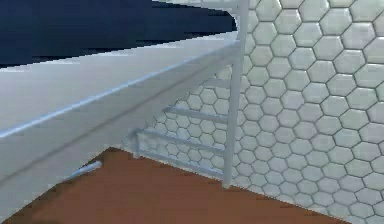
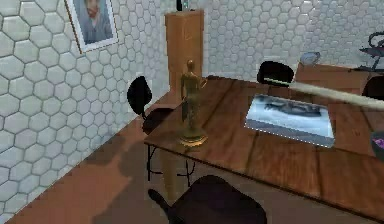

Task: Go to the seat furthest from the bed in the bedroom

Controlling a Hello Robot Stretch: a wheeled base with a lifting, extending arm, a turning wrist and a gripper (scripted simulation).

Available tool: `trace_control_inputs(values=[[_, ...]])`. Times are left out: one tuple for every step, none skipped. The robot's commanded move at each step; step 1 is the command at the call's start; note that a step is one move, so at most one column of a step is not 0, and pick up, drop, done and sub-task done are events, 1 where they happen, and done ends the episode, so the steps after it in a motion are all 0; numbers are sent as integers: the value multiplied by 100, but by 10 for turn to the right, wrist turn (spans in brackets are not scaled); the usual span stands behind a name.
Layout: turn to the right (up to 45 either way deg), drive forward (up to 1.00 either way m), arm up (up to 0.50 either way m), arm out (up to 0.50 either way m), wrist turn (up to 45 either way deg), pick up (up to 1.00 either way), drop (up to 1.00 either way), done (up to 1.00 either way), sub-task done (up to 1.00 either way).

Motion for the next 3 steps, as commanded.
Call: trace_control_inputs(values=[[420,0,0,0,0,0,0,0,0],[0,35,0,0,0,0,0,0,0],[300,0,0,0,0,0,0,0,0]])
